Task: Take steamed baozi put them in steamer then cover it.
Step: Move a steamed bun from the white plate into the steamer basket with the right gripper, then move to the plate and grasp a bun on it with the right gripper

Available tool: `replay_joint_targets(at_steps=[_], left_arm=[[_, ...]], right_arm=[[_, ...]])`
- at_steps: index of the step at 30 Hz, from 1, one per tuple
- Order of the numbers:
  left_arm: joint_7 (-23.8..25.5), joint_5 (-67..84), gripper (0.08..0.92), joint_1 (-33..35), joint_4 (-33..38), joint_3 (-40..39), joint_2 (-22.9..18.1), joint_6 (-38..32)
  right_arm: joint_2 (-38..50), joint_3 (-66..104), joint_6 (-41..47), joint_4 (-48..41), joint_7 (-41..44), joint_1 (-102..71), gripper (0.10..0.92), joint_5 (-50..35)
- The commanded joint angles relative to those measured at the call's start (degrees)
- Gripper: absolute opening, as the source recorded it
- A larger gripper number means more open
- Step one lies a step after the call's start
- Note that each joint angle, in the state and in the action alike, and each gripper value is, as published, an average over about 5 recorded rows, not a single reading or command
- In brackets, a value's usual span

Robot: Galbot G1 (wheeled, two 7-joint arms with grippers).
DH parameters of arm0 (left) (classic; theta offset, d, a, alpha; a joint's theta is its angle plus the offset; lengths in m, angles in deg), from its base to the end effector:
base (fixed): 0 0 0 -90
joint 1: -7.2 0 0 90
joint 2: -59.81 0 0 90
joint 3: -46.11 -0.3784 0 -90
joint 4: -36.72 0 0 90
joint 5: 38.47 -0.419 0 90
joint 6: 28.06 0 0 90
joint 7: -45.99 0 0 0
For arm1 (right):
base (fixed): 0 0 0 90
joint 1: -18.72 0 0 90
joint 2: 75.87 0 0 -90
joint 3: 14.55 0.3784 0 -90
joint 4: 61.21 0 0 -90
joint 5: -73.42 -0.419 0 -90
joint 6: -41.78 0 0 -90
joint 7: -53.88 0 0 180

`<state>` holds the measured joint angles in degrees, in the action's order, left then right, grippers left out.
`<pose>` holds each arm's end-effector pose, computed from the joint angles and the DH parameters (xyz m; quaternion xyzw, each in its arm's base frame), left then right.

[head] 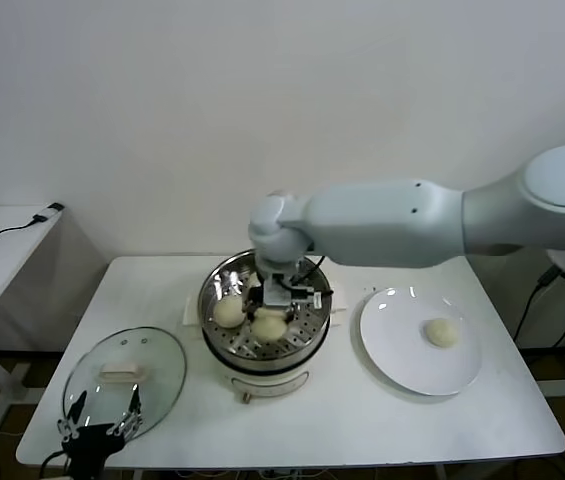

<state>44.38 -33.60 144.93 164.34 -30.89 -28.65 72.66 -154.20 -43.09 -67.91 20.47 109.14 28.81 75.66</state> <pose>0.1283 0.0779 -0.3204 0.0953 -0.9792 -0.0394 0.1746 0.5305 0.2679 -0.1068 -0.6645 0.0392 -0.7454 0.0356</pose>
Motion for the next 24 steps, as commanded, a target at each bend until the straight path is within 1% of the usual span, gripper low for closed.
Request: replay_joint_targets(at_steps=[1, 6, 10, 15, 18, 21, 24], left_arm=[[0.0, 0.0, 0.823, 0.1, 0.0, -0.1, 0.0, -0.1], [-0.1, 0.0, 0.823, 0.2, 0.0, -0.1, 0.0, -0.1], [-0.1, 0.0, 0.823, 0.3, 0.0, 0.0, 0.1, -0.1], [0.0, 0.0, 0.823, 0.2, 0.0, -0.2, 0.1, -0.1], [0.0, -0.1, 0.823, 0.3, 0.0, -0.3, 0.1, -0.2], [0.0, 0.0, 0.823, 0.3, 0.0, -0.2, 0.1, -0.2], [0.0, 0.0, 0.823, 0.4, 0.0, -0.2, 0.2, -0.3]], right_arm=[[-3.7, 0.9, 0.5, -3.5, -3.9, -6.8, 0.687, 5.2], [-3.6, 1.1, 0.6, -3.4, -3.4, -6.0, 0.687, 2.7], [-2.8, 0.8, 0.4, -2.3, -0.4, -3.4, 0.697, -0.9], [-0.7, 0.3, -0.4, -1.5, 1.5, 0.2, 0.775, -5.9], [2.0, 0.8, -1.3, -1.3, 2.4, 3.7, 0.814, -9.8], [6.0, -0.1, -1.9, -2.7, 5.3, 9.1, 0.821, -15.3], [11.7, -4.4, 0.2, -5.8, 8.5, 15.5, 0.822, -22.2]])
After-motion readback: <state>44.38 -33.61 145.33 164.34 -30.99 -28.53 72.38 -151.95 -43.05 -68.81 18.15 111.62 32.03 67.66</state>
